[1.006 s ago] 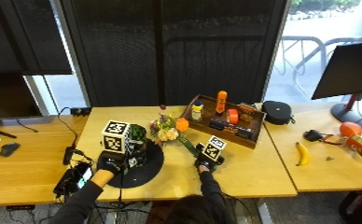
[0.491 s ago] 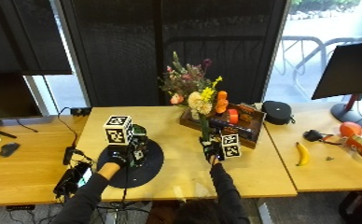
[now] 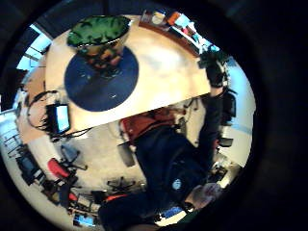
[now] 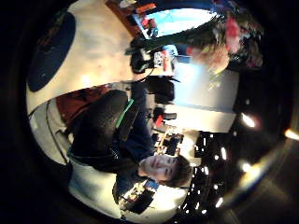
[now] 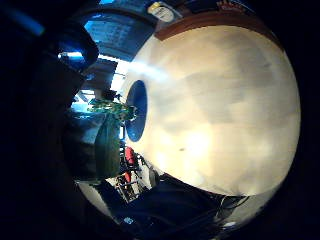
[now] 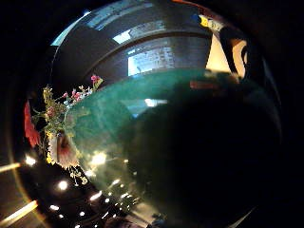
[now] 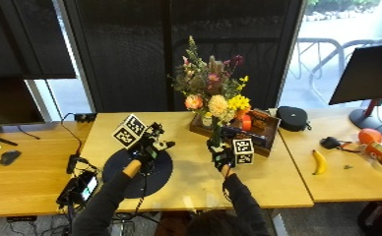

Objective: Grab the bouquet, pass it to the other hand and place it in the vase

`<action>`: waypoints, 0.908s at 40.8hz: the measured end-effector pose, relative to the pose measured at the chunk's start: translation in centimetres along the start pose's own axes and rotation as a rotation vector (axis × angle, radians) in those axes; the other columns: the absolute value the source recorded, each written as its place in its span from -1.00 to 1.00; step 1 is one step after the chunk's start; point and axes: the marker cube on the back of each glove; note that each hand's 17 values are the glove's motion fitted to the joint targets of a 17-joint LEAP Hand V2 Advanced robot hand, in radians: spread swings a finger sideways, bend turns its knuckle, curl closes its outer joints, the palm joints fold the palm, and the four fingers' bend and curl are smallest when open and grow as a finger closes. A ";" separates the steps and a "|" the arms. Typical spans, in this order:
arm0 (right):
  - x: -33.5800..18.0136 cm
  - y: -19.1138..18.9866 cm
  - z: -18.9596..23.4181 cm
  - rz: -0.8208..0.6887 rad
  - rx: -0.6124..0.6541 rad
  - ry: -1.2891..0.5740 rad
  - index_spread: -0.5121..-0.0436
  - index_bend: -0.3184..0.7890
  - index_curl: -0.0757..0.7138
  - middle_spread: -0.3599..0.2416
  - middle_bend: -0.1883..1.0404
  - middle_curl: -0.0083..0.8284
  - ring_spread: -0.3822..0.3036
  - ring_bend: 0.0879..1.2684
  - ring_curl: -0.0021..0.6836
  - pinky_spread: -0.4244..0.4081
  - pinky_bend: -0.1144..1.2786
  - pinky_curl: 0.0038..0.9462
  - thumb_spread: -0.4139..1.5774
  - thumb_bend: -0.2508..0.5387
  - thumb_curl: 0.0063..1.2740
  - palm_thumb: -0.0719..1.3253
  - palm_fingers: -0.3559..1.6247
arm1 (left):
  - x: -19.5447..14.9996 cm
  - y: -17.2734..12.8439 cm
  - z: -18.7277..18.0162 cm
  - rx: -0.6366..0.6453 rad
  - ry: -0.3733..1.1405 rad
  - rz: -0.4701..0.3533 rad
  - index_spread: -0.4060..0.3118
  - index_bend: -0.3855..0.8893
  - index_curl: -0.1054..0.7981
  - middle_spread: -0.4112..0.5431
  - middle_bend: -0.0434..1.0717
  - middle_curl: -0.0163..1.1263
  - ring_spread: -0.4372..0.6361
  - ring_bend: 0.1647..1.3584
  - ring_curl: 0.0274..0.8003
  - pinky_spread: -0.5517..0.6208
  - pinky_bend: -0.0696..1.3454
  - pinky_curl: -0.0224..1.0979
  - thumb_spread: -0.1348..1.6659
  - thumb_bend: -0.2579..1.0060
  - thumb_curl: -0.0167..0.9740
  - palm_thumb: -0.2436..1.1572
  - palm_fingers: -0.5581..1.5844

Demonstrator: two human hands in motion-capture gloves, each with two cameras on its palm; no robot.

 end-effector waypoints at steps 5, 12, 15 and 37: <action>-2.2 2.2 2.3 0.065 -0.190 -0.186 0.18 0.13 0.77 -0.42 0.24 0.64 -0.53 -0.06 0.62 -0.59 -0.10 -0.01 0.49 -0.40 -0.45 0.62 0.62 | 2.2 -1.6 0.7 0.022 0.219 0.027 0.17 -0.19 -0.02 0.37 -0.61 -0.48 0.33 -0.33 -0.32 0.45 -0.25 -0.31 0.38 -0.57 -0.33 -0.20 -0.31; -4.4 4.4 4.9 0.013 -0.272 -0.199 0.18 0.12 0.81 -0.41 0.24 0.65 -0.53 -0.04 0.63 -0.59 -0.10 -0.01 0.48 -0.40 -0.46 0.63 0.62 | 4.7 -3.9 1.9 -0.048 0.497 0.033 0.22 -0.21 -0.06 0.36 -0.63 -0.47 0.28 -0.33 -0.31 0.43 -0.14 -0.28 0.33 -0.59 -0.29 -0.08 -0.29; -4.7 5.3 5.9 -0.002 -0.298 -0.182 0.17 0.11 0.83 -0.41 0.24 0.65 -0.53 -0.04 0.63 -0.59 -0.09 0.00 0.48 -0.40 -0.46 0.63 0.63 | 5.2 -5.1 2.6 -0.073 0.583 0.046 0.27 -0.23 -0.09 0.38 -0.64 -0.47 0.26 -0.31 -0.30 0.49 -0.06 -0.26 0.30 -0.61 -0.28 -0.04 -0.29; -5.3 7.6 11.8 -0.016 -0.401 -0.142 0.16 0.08 0.92 -0.40 0.24 0.67 -0.52 -0.01 0.64 -0.59 -0.07 0.00 0.48 -0.40 -0.48 0.65 0.64 | 7.5 -8.8 7.0 0.022 0.770 0.092 0.16 -0.05 -0.02 0.00 -0.29 -0.33 0.07 -0.37 -0.33 0.48 -0.33 -0.40 0.18 -0.60 -0.20 0.19 -0.05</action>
